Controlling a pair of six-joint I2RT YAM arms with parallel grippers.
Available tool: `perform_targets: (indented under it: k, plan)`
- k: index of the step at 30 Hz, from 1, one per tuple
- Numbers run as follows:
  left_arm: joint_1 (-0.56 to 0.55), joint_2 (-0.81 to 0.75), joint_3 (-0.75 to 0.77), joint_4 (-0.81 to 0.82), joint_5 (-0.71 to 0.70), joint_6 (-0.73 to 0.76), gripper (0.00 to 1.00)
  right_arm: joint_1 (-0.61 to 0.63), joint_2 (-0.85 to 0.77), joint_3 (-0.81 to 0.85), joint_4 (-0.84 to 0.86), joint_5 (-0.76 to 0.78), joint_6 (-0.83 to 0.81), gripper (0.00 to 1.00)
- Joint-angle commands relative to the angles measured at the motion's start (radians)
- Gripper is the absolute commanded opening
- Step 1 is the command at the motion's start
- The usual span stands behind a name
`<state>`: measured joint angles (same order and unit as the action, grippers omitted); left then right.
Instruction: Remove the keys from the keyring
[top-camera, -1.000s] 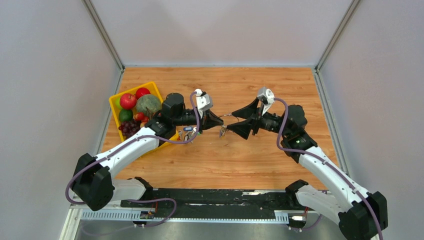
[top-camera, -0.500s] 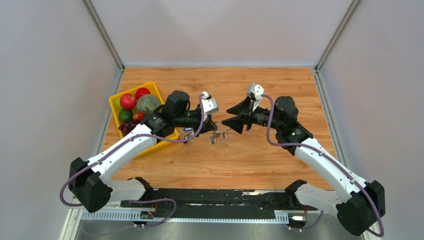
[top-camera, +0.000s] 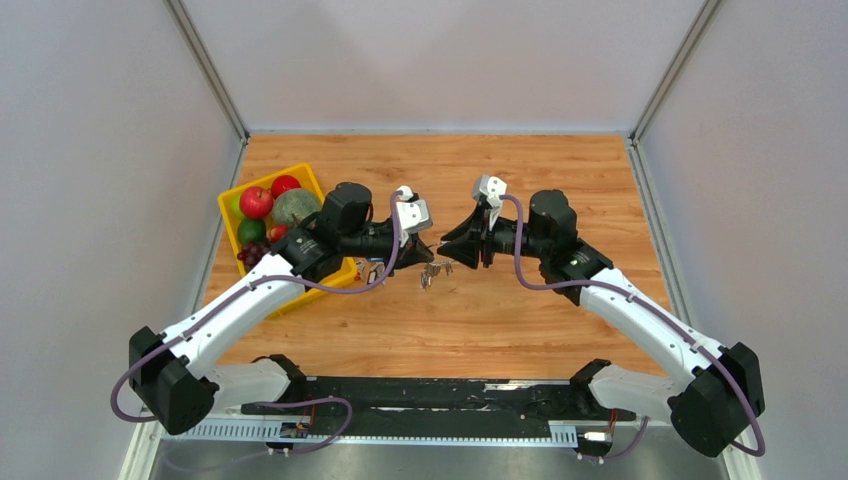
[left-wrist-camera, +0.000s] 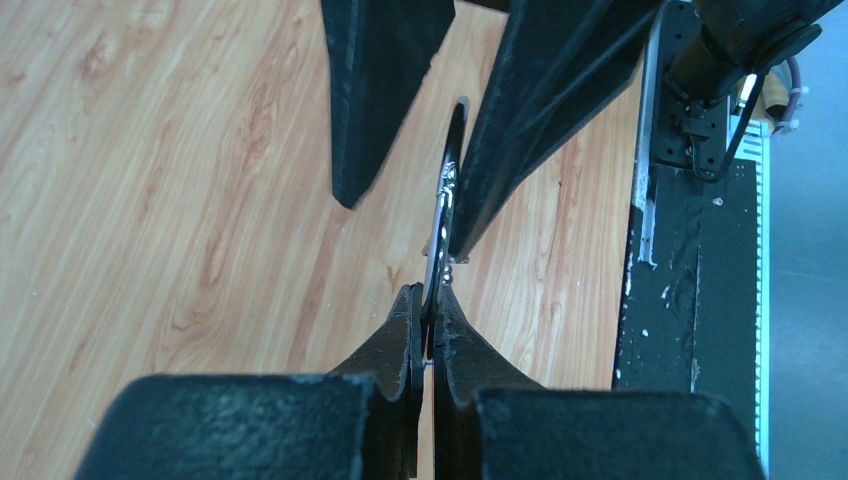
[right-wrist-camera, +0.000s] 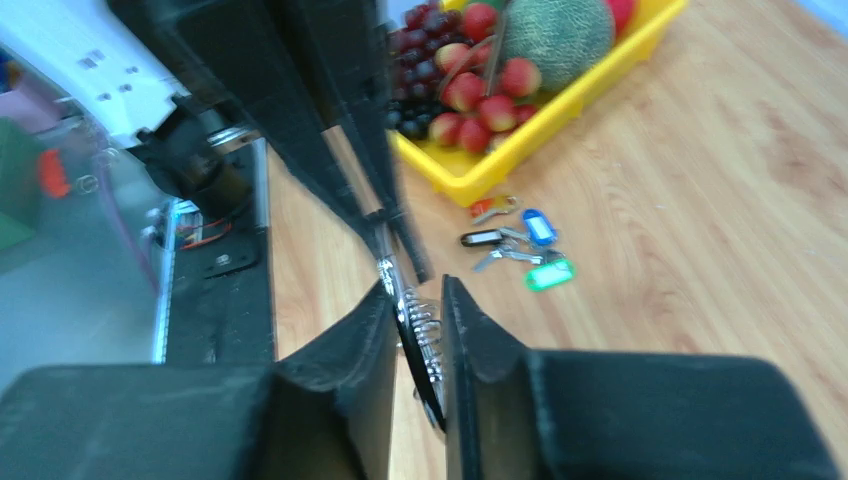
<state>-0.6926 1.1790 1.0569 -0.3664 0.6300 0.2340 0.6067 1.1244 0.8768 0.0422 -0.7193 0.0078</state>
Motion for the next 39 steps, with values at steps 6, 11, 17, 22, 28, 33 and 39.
perform_targets:
  k: [6,11,17,22,28,33,39]
  plan:
    - [-0.004,-0.073,-0.028,0.129,0.028,-0.037,0.18,0.008,-0.026,0.079,0.001,-0.008,-0.014,0.00]
    - [-0.004,-0.175,-0.180,0.353,-0.056,-0.135,0.59,0.008,-0.053,0.109,0.000,0.018,-0.013,0.00]
    - [-0.003,-0.288,-0.362,0.540,-0.170,-0.254,0.67,0.008,-0.050,0.152,-0.013,0.012,-0.014,0.00]
    - [-0.003,-0.342,-0.492,0.679,-0.238,-0.304,0.66,0.008,-0.053,0.180,-0.024,0.005,-0.014,0.00]
    - [-0.004,-0.332,-0.584,0.794,-0.273,-0.264,0.55,0.009,-0.059,0.201,-0.031,-0.017,0.022,0.00]
    - [-0.004,-0.313,-0.595,0.806,-0.280,-0.236,0.47,0.008,-0.064,0.205,-0.033,-0.026,0.024,0.00]
    - [-0.004,-0.308,-0.596,0.804,-0.298,-0.194,0.42,0.009,-0.063,0.203,-0.035,-0.036,0.028,0.00]
